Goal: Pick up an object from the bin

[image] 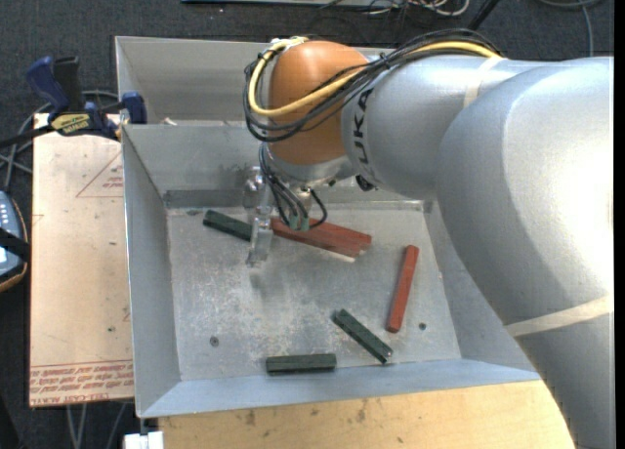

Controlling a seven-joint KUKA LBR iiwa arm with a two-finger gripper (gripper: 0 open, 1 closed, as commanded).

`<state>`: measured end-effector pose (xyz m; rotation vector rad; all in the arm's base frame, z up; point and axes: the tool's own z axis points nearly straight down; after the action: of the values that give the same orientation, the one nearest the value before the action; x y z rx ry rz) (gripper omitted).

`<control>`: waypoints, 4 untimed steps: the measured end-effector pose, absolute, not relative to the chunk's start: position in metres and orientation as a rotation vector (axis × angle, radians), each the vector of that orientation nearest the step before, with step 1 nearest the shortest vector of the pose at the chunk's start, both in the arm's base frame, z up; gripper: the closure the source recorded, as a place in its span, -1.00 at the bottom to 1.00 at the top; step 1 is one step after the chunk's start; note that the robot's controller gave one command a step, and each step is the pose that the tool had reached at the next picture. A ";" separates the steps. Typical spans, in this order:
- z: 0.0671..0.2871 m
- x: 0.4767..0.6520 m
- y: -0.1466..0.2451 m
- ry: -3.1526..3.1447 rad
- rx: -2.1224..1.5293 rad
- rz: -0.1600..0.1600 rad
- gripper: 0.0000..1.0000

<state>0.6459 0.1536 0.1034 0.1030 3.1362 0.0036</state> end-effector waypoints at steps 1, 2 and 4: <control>0.078 0.645 0.156 3.129 0.257 0.003 -1.00; 0.071 0.649 0.167 3.133 0.169 0.004 1.00; 0.074 0.648 0.166 3.135 0.170 0.003 1.00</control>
Offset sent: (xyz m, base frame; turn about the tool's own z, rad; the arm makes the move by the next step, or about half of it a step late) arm 0.0018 0.0122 -0.0334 0.0413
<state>0.6481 0.1663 0.0737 0.1696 3.1347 0.0032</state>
